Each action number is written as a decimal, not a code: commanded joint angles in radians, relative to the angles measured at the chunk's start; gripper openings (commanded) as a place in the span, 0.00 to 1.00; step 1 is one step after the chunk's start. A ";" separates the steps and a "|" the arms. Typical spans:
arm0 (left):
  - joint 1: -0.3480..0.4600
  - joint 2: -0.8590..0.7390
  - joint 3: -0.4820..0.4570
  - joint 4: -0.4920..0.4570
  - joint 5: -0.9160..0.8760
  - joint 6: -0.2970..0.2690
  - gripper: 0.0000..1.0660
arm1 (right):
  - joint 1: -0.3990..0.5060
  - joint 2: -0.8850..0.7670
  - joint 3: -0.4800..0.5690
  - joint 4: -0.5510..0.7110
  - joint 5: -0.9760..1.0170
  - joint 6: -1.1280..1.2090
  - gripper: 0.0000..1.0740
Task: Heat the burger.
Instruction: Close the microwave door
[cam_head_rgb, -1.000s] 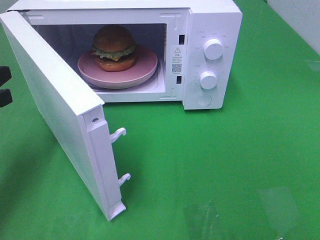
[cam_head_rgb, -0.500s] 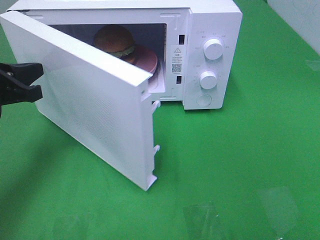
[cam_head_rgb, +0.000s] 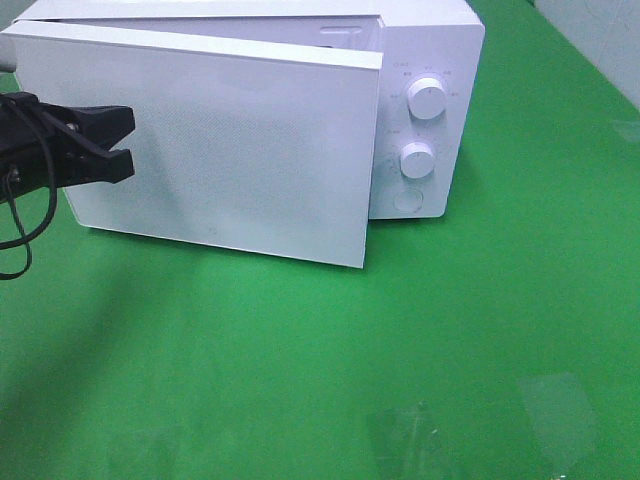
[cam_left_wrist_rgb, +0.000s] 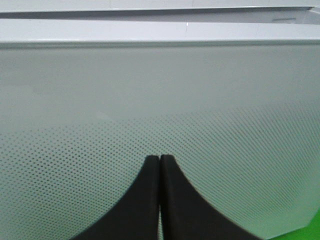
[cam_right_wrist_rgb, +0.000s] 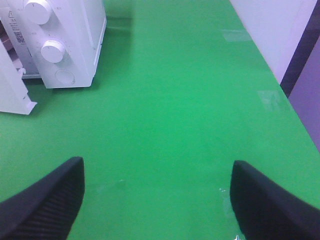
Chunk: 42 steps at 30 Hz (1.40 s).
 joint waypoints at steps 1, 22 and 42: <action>-0.038 0.023 -0.032 -0.035 -0.002 0.021 0.00 | -0.004 -0.027 0.000 0.001 -0.006 -0.003 0.71; -0.223 0.200 -0.286 -0.252 0.096 0.106 0.00 | -0.004 -0.027 0.000 0.001 -0.006 -0.003 0.71; -0.304 0.339 -0.542 -0.305 0.187 0.106 0.00 | -0.004 -0.027 0.000 0.001 -0.006 -0.003 0.71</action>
